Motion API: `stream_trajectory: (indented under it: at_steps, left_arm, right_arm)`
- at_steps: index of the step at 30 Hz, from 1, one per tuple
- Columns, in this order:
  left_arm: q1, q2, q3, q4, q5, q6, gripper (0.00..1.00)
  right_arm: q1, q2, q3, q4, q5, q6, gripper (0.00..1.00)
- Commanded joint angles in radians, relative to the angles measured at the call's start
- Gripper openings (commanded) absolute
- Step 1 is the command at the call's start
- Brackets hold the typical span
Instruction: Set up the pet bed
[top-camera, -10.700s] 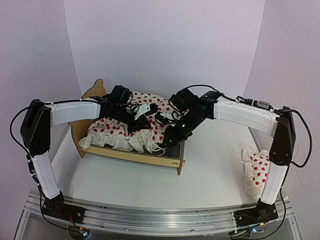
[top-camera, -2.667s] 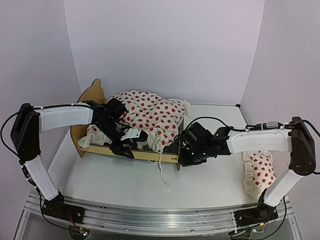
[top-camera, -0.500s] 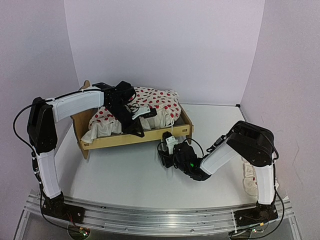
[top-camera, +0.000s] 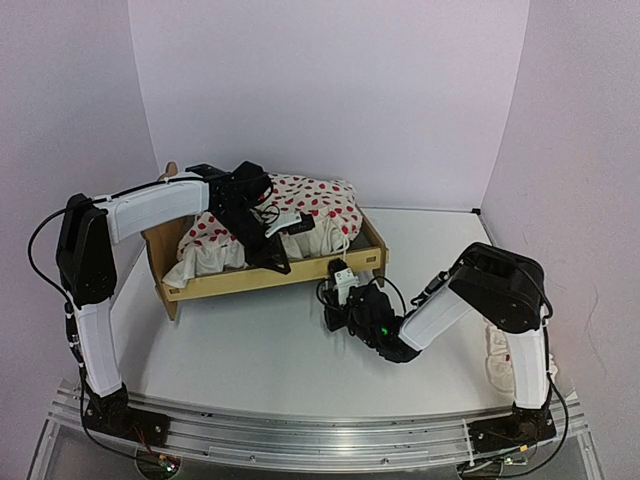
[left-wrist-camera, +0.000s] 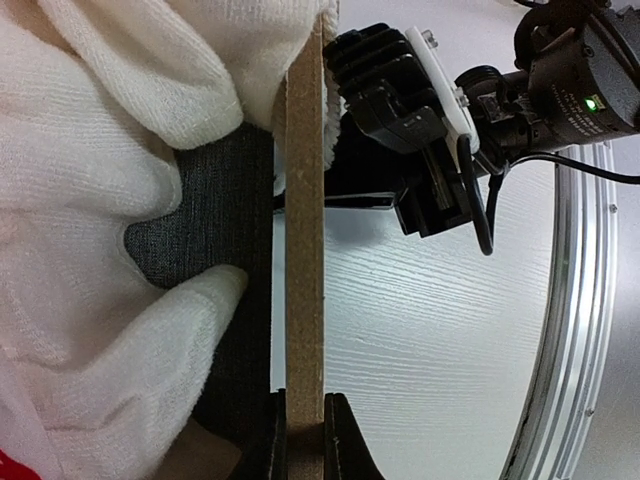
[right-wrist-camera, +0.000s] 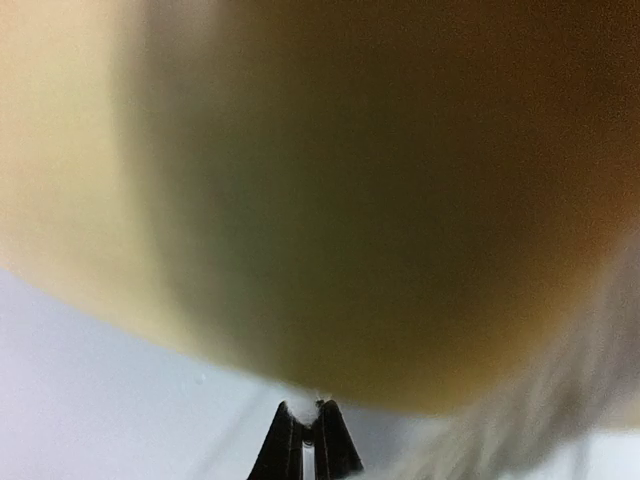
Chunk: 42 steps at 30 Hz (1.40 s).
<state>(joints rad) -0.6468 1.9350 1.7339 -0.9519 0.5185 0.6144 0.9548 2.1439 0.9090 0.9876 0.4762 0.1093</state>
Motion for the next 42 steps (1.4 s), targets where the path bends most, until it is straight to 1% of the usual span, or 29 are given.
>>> stream_trajectory:
  at_steps: [1, 5, 8, 14, 19, 21, 24, 27, 32, 38, 39, 42]
  left_arm:
    - [-0.005, -0.052, 0.098, 0.063, 0.103, -0.018, 0.00]
    - [0.003, -0.050, 0.091, 0.078, 0.077, -0.016, 0.00]
    - [0.012, -0.051, 0.079, 0.089, 0.046, -0.002, 0.00]
    - [0.027, -0.052, 0.030, 0.096, -0.012, 0.051, 0.00]
    - [0.034, -0.053, 0.002, 0.098, -0.028, 0.076, 0.00]
    - [0.035, -0.053, -0.013, 0.100, -0.037, 0.091, 0.00]
    - [0.036, -0.055, -0.064, 0.116, -0.062, 0.126, 0.00]
    - [0.036, -0.056, -0.135, 0.153, -0.097, 0.167, 0.00]
    - [0.043, -0.052, -0.231, 0.221, -0.141, 0.224, 0.00]
    - [0.067, -0.024, -0.284, 0.281, -0.171, 0.272, 0.00]
    - [0.067, -0.018, -0.288, 0.284, -0.174, 0.285, 0.02]
    - [0.067, -0.014, -0.273, 0.245, -0.122, 0.317, 0.22]
  right_arm:
    - [-0.006, -0.059, -0.060, 0.036, 0.017, 0.034, 0.00]
    - [-0.006, -0.140, -0.144, 0.031, 0.035, 0.062, 0.00]
    - [-0.005, -0.234, -0.223, -0.031, 0.061, 0.091, 0.00]
    - [-0.010, -0.453, -0.343, -0.368, 0.061, 0.159, 0.00]
    - [-0.060, -0.590, -0.407, -0.637, 0.032, 0.268, 0.00]
    - [-0.079, -0.630, -0.417, -0.719, 0.016, 0.286, 0.00]
    - [-0.091, -0.670, -0.410, -0.794, -0.030, 0.278, 0.00]
    - [-0.091, -0.656, -0.359, -0.840, -0.143, 0.239, 0.00]
    - [-0.090, -0.610, -0.266, -0.931, -0.378, 0.181, 0.00]
    - [-0.092, -0.572, -0.173, -1.051, -0.626, 0.163, 0.00]
    - [-0.091, -0.556, -0.149, -1.074, -0.670, 0.171, 0.00]
    - [-0.091, -0.504, -0.074, -1.169, -0.778, 0.199, 0.00]
